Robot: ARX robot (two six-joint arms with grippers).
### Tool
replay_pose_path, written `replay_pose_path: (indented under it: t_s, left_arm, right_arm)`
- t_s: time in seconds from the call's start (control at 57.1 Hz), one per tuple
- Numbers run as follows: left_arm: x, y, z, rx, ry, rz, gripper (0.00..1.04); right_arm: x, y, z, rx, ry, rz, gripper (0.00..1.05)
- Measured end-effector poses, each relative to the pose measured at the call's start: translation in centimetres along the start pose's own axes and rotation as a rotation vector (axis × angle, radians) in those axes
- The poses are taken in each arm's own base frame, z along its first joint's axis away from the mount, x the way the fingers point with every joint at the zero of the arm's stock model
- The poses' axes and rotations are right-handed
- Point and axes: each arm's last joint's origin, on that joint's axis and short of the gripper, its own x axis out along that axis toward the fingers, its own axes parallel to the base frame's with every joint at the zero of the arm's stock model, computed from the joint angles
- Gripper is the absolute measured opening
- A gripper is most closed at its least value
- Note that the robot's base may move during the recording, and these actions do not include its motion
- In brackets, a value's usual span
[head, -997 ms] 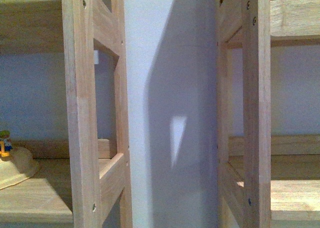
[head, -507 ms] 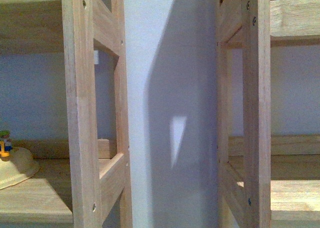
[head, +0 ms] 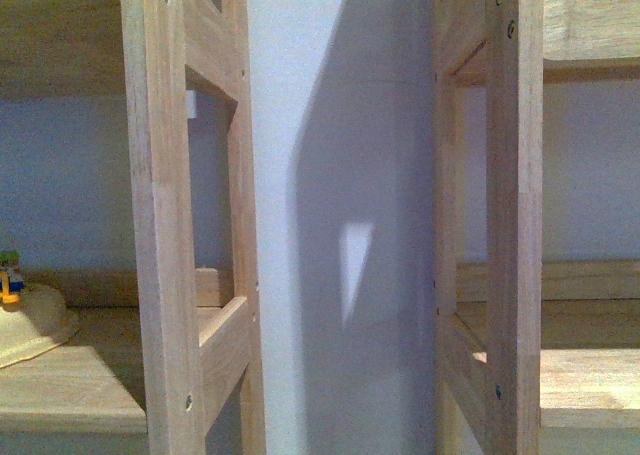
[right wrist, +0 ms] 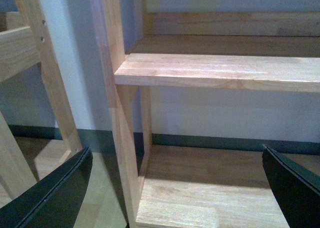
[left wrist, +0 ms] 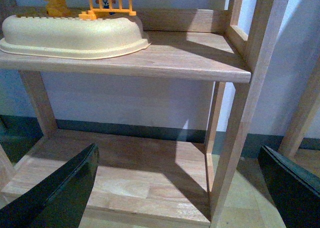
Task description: Put away toys
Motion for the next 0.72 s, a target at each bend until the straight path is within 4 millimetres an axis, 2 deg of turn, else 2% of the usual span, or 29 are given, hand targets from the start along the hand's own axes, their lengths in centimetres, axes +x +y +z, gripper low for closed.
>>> replay_pose_path:
  t_s: [0.717]
  left_arm:
    - [0.00,0.00,0.00,0.000,0.000,0.000,0.99]
  right_arm:
    - [0.00,0.00,0.00,0.000,0.000,0.000,1.03]
